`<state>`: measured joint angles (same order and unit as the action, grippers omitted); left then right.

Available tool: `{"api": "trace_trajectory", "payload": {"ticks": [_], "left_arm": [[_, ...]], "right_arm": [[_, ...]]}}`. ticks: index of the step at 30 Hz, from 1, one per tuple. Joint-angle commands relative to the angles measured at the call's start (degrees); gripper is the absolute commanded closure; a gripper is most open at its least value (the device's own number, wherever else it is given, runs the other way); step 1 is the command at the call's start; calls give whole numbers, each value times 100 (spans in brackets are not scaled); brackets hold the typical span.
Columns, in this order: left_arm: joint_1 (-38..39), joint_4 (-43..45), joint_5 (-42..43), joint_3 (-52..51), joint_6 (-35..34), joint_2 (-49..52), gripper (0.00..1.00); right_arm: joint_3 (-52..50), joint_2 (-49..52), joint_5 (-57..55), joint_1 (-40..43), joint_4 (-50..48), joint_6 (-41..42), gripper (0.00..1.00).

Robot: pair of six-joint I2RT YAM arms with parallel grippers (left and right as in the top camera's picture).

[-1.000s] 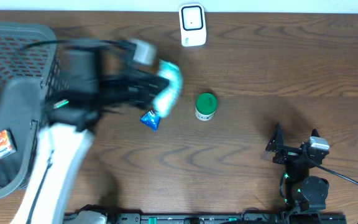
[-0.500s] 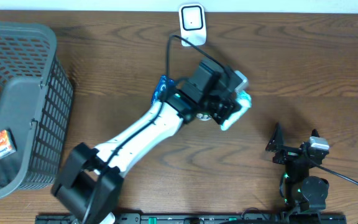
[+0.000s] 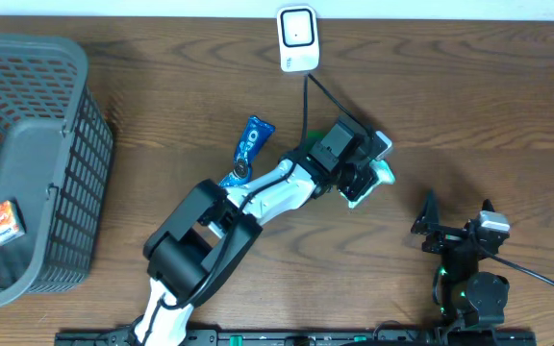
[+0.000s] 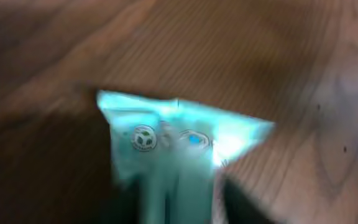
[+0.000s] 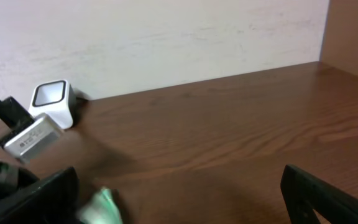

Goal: Scan the item barcode
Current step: 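Hold the wipes pack under the scanner, then release it right of the jar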

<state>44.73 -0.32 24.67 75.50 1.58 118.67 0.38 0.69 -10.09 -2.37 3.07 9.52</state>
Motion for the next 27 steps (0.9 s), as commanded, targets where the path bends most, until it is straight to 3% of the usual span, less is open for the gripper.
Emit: {"api": "trace_trajectory", "payload": {"ticks": [1,6,17,19,23,25,27], "left_arm": [[-28,-11,-76,136,-37,-151,9],[-28,-555,-79,507,-31,-625,1],[-219,-918,-291,638,192,-2905,2],[-350,-1222,-813,638,385,-3357,2],[-1045,-2221,-2804,638,334,-4216,2],[-1652,-2806,-3685,638,-61,-4572,2],[-2365,-3327,-4015,638,-452,-4865,2]], "right_arm": [[-7,-35,-52,68,17,-83,1],[-7,-35,-52,68,17,-83,1],[-7,-35,-52,68,17,-83,1],[-7,-35,-52,68,17,-83,1],[-7,-35,-52,68,17,-83,1],[-7,-35,-50,68,17,-83,1],[-7,-35,-52,68,17,-83,1]]}}
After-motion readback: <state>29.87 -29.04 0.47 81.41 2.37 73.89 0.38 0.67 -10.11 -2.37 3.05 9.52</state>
